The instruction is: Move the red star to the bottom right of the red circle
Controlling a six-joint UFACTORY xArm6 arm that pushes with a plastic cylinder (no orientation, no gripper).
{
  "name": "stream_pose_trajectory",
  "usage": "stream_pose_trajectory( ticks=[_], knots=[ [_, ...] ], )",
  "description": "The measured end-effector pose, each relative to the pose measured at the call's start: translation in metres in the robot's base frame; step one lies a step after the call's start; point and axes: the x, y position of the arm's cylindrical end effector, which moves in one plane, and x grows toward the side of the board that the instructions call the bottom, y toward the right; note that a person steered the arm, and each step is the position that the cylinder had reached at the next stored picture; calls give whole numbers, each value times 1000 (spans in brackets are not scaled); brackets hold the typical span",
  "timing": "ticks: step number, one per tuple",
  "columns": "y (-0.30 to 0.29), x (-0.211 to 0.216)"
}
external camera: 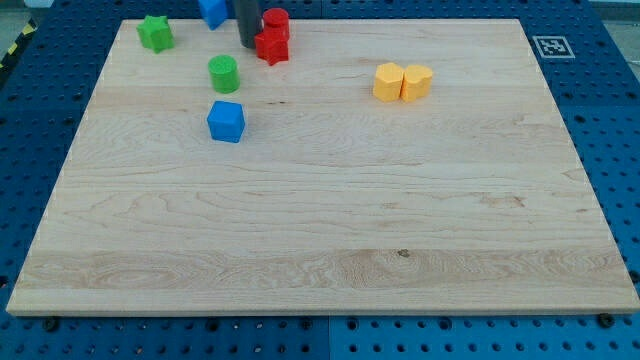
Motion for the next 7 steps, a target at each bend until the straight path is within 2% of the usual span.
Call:
stream_pose_trajectory(
  ticks=[1,3,4,5,7],
  knots=[
    [7,10],
    [-34,10],
    [-34,10],
    [-20,10],
    [46,20]
  ],
)
